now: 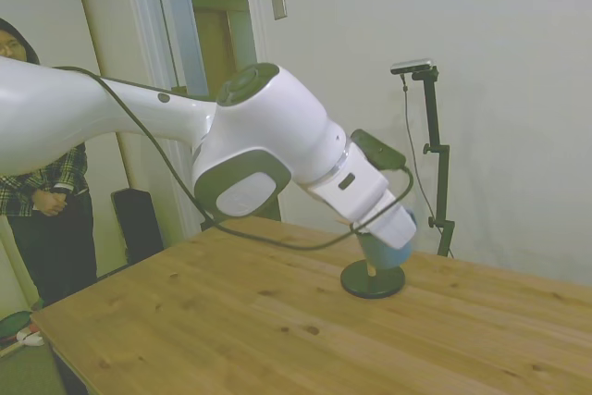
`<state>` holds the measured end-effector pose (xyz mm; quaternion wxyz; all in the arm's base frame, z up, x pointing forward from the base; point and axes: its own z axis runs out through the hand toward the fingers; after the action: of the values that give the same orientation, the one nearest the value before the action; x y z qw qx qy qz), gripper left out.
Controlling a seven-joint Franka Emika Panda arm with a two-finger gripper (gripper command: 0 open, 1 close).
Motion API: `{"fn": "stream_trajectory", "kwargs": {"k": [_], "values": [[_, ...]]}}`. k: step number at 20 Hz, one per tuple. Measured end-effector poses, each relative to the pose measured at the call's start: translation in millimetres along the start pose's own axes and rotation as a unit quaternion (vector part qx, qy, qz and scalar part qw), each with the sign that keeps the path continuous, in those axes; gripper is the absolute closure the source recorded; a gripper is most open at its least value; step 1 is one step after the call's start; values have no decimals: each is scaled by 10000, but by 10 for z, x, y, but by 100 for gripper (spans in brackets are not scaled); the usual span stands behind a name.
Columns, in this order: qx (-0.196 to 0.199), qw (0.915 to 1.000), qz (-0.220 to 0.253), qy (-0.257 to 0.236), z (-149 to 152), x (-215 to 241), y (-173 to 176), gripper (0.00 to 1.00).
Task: Unload the mug
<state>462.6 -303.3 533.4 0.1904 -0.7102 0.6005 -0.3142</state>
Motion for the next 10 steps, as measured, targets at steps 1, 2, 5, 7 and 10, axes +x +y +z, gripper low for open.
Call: {"fn": "stream_trajectory", "kwargs": {"k": [1,2,5,7,10], "values": [[0,9998,68,-192,53,-32,95,100],[-33,9993,118,-359,114,-54,190,100],[-272,9977,247,-578,288,-69,474,100],[-442,9964,361,-619,389,-46,662,100],[-663,9944,514,-651,511,-9,909,100]]}}
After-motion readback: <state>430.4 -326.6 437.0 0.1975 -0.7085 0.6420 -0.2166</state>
